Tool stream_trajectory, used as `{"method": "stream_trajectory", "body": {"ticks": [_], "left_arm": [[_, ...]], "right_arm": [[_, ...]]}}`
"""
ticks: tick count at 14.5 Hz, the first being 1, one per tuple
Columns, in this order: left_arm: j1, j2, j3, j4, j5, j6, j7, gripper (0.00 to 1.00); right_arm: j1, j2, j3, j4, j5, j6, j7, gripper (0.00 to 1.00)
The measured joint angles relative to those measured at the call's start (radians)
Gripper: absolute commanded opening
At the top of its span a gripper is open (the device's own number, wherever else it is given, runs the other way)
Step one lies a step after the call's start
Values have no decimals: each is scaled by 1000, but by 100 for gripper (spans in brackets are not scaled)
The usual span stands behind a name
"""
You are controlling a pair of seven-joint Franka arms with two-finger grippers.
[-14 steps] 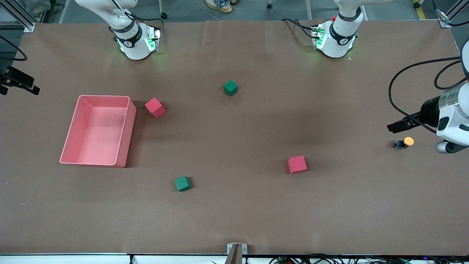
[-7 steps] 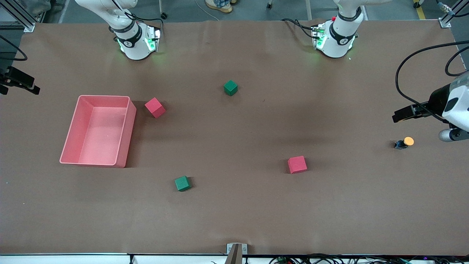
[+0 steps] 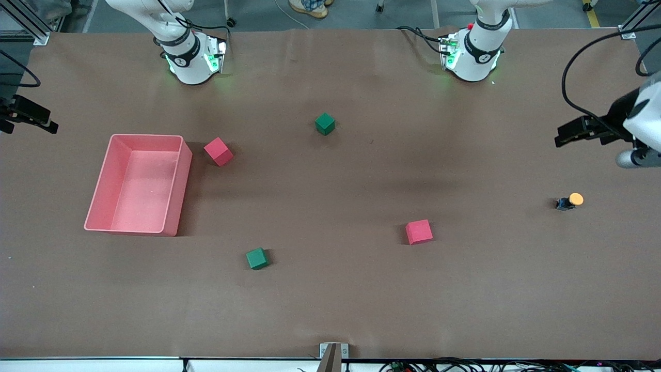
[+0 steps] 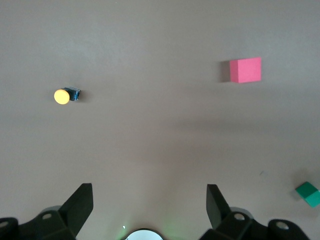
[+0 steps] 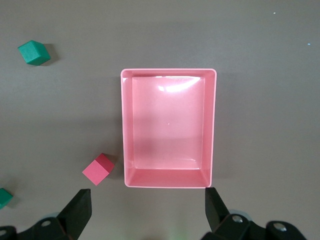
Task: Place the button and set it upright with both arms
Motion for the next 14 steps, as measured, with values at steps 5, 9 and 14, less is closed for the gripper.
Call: {"method": "stream_trajectory", "body": {"ticks": [5,9,14], "left_arm": [[-8,-139,-13,-183,0,76,0,100],[-9,-148,-15,-202,0,89,11,100],[-8,-161,-18,-202,1,111,41,100]], "right_arm": [[0,-1,0,0,0,4,0,100],[0,-4,-2,0,0,4,0,100],[-3,-8,-4,4,0,4,0,100]]}}
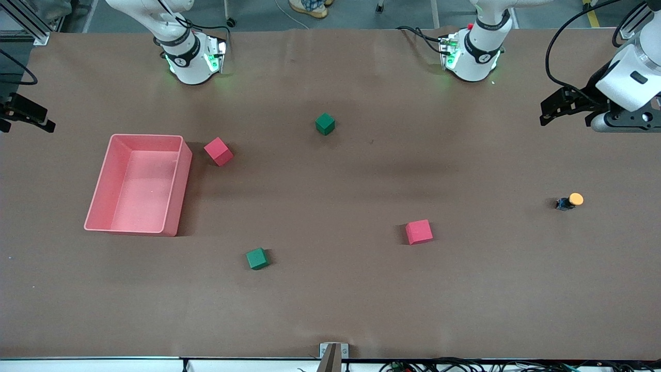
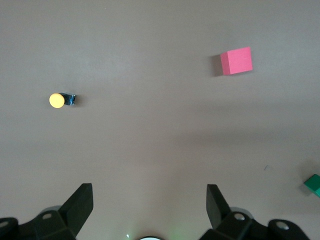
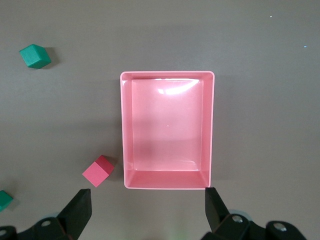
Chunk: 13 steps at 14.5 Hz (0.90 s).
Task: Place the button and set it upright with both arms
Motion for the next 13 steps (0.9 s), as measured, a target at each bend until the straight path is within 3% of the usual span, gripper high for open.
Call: {"method": "stream_trajectory", "body": {"ticks": [13], "left_arm": [[1,-15,-12,0,2,28,-1,100]], "right_arm": [[-19,-1,-1,15,0,-6,0,100]]}}
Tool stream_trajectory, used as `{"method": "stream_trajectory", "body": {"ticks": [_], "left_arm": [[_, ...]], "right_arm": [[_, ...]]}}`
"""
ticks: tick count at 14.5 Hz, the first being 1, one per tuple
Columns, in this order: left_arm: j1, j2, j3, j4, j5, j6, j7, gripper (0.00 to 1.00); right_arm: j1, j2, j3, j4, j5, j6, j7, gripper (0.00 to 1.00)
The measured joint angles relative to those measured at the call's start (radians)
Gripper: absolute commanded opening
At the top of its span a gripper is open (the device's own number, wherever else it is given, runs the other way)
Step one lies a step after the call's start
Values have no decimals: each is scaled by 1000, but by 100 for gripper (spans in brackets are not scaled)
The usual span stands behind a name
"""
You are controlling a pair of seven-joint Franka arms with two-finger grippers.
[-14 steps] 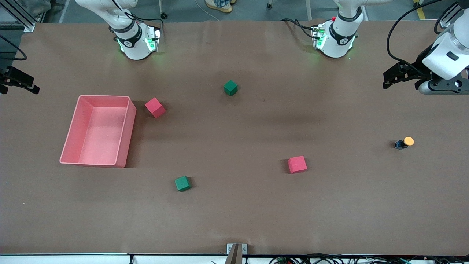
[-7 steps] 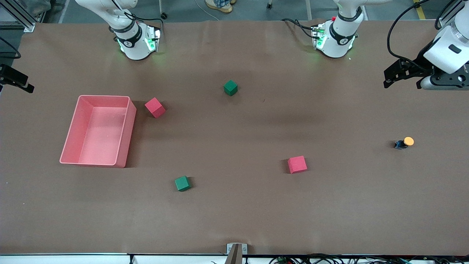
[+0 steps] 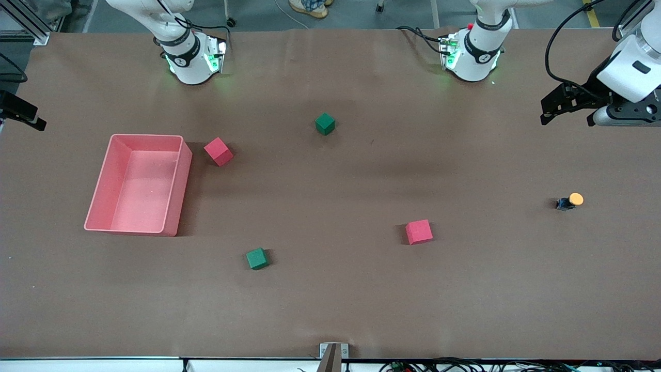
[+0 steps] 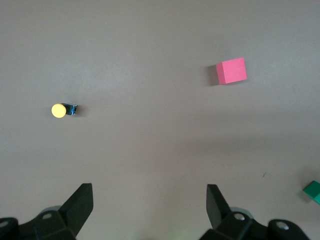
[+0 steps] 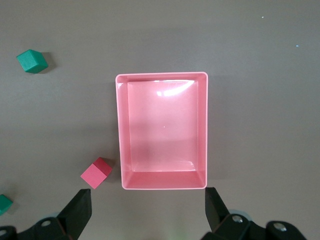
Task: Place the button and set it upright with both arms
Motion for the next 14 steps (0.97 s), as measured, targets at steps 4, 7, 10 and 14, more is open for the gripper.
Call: {"method": "stream_trajectory", "body": {"ticks": [4,7,10,14], "left_arm": [[0,0,0,0,0,0,1,100],[0,0,0,0,0,-5,10,100],[0,0,0,0,0,-18,25,100],[0,0,0,0,0,-19,26,100]], "right_arm": [[-2,0,0,3,0,0,0,100],[-6,0,0,4,0,0,0,100],[-10,0,0,4,0,0,0,100],[-11,0,0,5,0,1,0,100]]}}
